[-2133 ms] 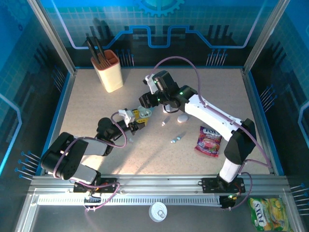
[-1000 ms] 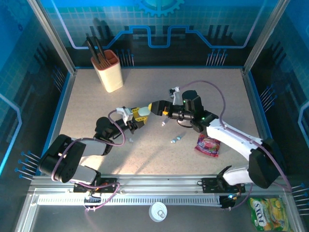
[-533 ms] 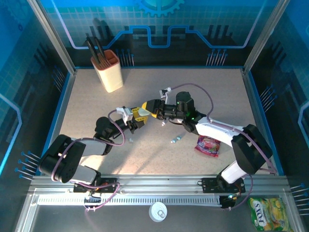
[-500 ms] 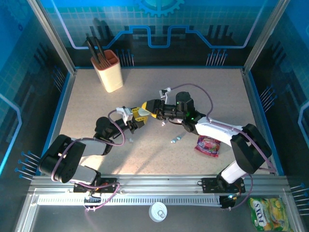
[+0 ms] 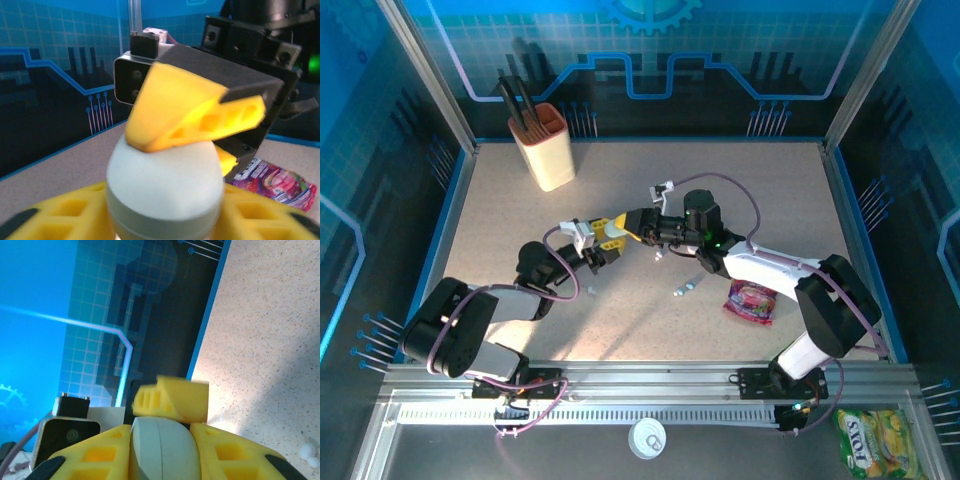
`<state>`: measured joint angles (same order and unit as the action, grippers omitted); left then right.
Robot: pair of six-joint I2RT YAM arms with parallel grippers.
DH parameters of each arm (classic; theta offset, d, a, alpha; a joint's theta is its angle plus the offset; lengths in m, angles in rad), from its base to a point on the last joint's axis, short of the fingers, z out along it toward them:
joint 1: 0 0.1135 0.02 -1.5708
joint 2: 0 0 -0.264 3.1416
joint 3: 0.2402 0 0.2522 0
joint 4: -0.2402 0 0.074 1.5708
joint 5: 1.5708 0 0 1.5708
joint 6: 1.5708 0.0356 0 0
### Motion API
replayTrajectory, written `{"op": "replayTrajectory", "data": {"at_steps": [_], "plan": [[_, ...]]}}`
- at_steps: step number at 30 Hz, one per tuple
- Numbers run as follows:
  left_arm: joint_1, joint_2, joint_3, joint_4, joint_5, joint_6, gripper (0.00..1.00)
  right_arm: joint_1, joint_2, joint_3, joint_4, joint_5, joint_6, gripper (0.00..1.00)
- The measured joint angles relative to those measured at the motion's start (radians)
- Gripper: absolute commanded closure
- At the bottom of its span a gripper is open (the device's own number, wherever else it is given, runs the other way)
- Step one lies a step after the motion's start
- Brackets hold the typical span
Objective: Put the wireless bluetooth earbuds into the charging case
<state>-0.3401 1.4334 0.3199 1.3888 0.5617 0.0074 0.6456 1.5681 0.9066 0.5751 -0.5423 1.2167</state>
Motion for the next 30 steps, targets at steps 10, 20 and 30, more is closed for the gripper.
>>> {"op": "replayTrajectory", "data": {"at_steps": [10,20,30], "plan": [[0.001,-0.024,-0.021,-0.035,-0.035,0.007,0.06,-0.145,-0.067,-0.056,-0.202,0.158,-0.230,0.78],[-0.003,-0.094,-0.024,-0.232,-0.078,0.025,0.07,-0.332,0.076,0.023,-0.380,0.342,-0.418,0.78],[-0.024,-0.135,0.118,-0.641,-0.199,0.026,0.08,-0.383,0.299,0.137,-0.429,0.406,-0.459,0.73]]}}
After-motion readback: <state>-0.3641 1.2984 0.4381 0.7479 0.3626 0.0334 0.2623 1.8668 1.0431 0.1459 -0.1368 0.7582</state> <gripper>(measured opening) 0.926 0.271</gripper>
